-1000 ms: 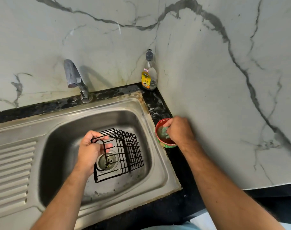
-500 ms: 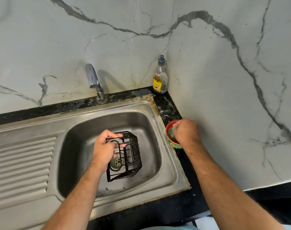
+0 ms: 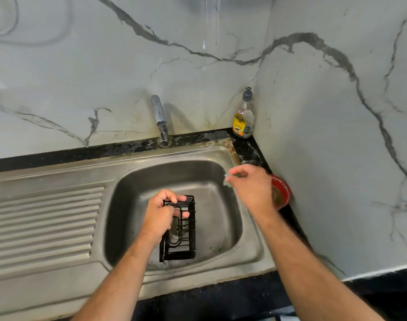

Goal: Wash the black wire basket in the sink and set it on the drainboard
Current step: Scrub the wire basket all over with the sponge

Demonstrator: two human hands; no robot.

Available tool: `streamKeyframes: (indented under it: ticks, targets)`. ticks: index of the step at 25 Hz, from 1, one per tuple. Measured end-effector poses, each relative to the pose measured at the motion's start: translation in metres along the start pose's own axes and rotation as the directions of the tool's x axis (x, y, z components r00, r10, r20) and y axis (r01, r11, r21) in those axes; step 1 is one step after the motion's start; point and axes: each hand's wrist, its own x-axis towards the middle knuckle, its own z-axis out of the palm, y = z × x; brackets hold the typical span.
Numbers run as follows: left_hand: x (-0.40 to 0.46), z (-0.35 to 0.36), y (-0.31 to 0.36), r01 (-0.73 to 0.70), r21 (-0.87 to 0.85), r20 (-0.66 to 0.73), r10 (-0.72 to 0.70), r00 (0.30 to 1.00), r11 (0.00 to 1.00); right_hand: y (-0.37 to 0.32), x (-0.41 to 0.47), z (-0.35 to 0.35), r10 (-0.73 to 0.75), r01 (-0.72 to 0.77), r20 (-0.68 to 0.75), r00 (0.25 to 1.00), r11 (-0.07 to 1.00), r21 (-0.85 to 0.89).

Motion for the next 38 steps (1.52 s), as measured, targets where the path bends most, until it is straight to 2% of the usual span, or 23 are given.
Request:
streamKeyframes:
  ticks: [3,6,8,14,16,19,21,24,28,32,36,38]
  targets:
    - [-0.006,-0.009,0.0,-0.012,-0.074,0.063,0.017,0.998,0.997,-0.011,-0.023,0.042,-0.031,0.026,0.169,0.985,0.999,0.033]
    - [-0.009,-0.023,-0.004,0.088,-0.172,0.22,-0.049,0.974,0.981,-0.013,-0.04,0.071,-0.031,0.021,0.277,0.96,0.999,0.038]
    - [-0.012,-0.029,-0.01,0.134,-0.152,0.274,-0.088,0.958,0.979,-0.014,-0.045,0.086,-0.028,0.018,0.32,0.947,0.999,0.034]
    - [-0.009,-0.047,-0.021,0.152,-0.127,0.267,-0.114,0.957,0.98,-0.024,-0.058,0.108,0.01,0.002,0.255,0.967,0.999,-0.047]
    - [-0.014,-0.056,-0.029,0.136,-0.035,0.346,-0.116,0.931,0.99,-0.025,-0.058,0.109,0.026,-0.015,0.191,0.981,0.998,-0.062]
    - [-0.025,-0.069,-0.053,0.082,0.123,0.503,-0.133,0.854,0.989,-0.026,-0.06,0.113,0.044,-0.035,0.114,0.993,0.996,-0.078]
    - [-0.024,-0.074,-0.064,0.023,0.175,0.51,-0.11,0.853,0.984,-0.028,-0.062,0.115,0.045,-0.037,0.08,0.996,0.994,-0.101]
    - [-0.021,-0.077,-0.063,-0.024,0.16,0.549,-0.069,0.833,0.987,-0.031,-0.064,0.121,0.028,-0.02,0.055,0.998,0.99,-0.143]
    - [-0.014,-0.079,-0.06,0.017,0.099,0.47,-0.061,0.88,0.995,-0.032,-0.053,0.125,-0.005,0.023,0.079,0.997,0.975,-0.223]
    - [-0.009,-0.081,-0.062,0.081,0.004,0.214,-0.08,0.974,0.997,-0.027,-0.039,0.119,-0.051,0.092,0.144,0.988,0.951,-0.295]
    - [-0.025,-0.059,-0.064,0.11,0.015,0.053,-0.111,0.992,0.994,-0.015,-0.027,0.104,-0.083,0.155,0.255,0.963,0.947,-0.28]
    - [-0.031,-0.05,-0.066,0.133,-0.022,-0.004,-0.134,0.991,0.991,-0.011,-0.023,0.097,-0.068,0.126,0.276,0.959,0.972,-0.199]
